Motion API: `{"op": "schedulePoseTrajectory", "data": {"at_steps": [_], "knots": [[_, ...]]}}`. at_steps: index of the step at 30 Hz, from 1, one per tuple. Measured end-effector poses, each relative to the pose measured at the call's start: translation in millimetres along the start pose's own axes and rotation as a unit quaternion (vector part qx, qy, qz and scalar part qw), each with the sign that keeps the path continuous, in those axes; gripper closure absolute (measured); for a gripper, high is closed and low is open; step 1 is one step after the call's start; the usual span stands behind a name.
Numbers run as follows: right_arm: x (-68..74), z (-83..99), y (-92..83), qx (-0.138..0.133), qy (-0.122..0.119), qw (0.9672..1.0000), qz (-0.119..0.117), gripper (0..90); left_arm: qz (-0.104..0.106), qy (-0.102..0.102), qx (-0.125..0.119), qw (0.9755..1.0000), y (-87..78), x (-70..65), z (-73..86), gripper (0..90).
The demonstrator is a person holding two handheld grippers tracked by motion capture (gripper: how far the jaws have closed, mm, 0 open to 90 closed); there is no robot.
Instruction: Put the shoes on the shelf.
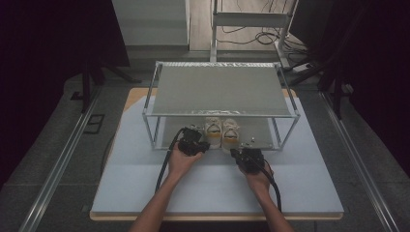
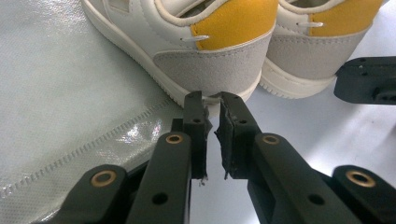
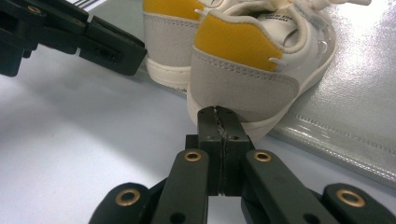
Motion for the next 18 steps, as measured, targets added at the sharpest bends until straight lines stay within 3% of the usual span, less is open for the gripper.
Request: {"op": "schedulePoseTrajectory", "data": {"at_steps": [1,2,3,7,8,18], "knots": [[-0.6,-0.6,0.5,-0.001,-0.002,1.0,0.005,89.3,0.001,0.014,0.0,0.9999,0.0,1.1,-0.6,81.2],[-1.3,-1.3,1.5,-0.001,-0.004,1.0,0.007,89.3,-0.001,0.007,0.004,1.0,-0.3,0.5,0.1,81.2],[-2.0,-1.9,2.5,-0.001,-0.004,0.9999,0.01,89.3,-0.001,0.026,0.004,0.9997,-0.3,2.8,-0.9,81.3],[-4.2,-3.8,6.5,-0.004,-0.003,0.9998,0.017,89.3,0.001,0.017,0.003,0.9998,0.0,1.7,-0.7,81.3],[-4.9,-4.3,7.7,-0.005,-0.003,0.9998,0.02,89.3,0.0,0.026,0.004,0.9997,-0.1,2.9,-1.0,81.3],[-13.7,-14.0,21.3,-0.001,0.003,0.9994,0.035,89.2,-0.002,0.025,0.003,0.9997,0.8,2.4,-1.5,81.5]]}}
Point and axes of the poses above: each handheld gripper's, and its own axes: y roughly forward along the jaws, z roughly out of its underside, x roughly to its left, the point moved 7 cm from there along y, roughly forward along the jaws, and after that the axes turned 1 degree about y, right-handed, at the moved point
